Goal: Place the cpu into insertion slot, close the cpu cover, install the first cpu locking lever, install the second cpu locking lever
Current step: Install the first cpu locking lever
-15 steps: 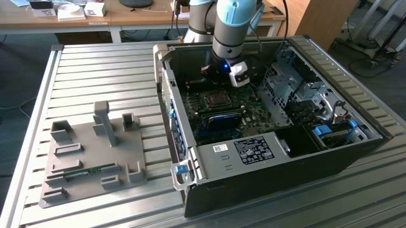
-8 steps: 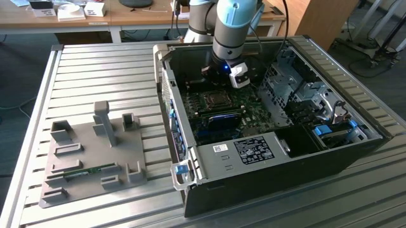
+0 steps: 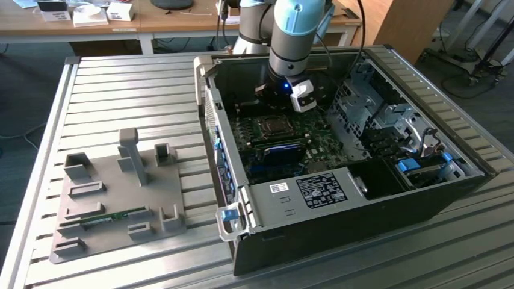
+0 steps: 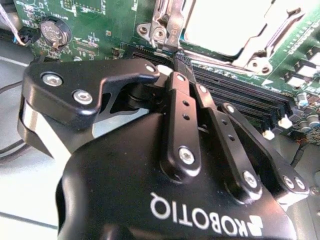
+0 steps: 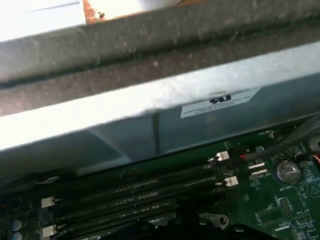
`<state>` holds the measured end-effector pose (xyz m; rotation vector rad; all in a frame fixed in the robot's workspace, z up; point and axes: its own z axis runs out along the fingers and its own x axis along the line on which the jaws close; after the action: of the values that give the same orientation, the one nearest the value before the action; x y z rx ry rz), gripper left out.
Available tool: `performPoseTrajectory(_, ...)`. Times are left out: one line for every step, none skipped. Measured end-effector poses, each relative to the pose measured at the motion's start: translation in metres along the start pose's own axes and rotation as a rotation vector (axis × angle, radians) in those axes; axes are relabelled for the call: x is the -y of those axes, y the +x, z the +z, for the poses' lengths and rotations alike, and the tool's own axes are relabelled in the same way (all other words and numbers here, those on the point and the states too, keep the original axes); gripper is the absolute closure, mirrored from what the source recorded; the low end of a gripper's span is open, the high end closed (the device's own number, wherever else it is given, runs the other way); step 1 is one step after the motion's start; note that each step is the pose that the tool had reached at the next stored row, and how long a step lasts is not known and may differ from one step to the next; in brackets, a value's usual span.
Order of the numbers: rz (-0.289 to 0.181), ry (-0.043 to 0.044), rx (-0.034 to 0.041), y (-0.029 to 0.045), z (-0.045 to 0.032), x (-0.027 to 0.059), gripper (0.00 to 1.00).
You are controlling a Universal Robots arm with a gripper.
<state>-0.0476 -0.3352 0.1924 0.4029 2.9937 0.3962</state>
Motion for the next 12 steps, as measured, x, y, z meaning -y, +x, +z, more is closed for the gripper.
performPoseTrajectory(0.0, -0.0021, 0.0007, -0.0001, 0.0006, -0.0003, 0.89)
performPoseTrajectory(0.0, -0.0011, 0.0007, -0.0001, 0.0001, -0.0002, 0.89)
performPoseTrajectory(0.0, -0.0007, 0.0006, -0.0001, -0.0007, -0.0003, 0.89)
performPoseTrajectory(0.001, -0.0004, 0.0004, -0.0001, -0.0015, -0.0005, 0.89)
performPoseTrajectory(0.001, -0.0004, 0.0004, -0.0002, -0.0022, -0.0007, 0.89)
performPoseTrajectory(0.002, -0.0003, 0.0005, -0.0002, -0.0028, -0.0009, 0.89)
performPoseTrajectory(0.002, -0.0004, 0.0007, -0.0002, -0.003, -0.001, 0.89)
performPoseTrajectory(0.003, -0.0004, 0.0008, -0.0002, -0.0032, -0.001, 0.89)
performPoseTrajectory(0.003, 0.0, 0.0008, -0.0002, -0.0037, -0.0011, 0.89)
performPoseTrajectory(0.003, 0.0, 0.0009, -0.0003, -0.0045, -0.0013, 0.89)
performPoseTrajectory(0.004, -0.0001, 0.0012, -0.0003, -0.0057, -0.0016, 0.89)
performPoseTrajectory(0.005, -0.0001, 0.0015, -0.0004, -0.0074, -0.0021, 0.89)
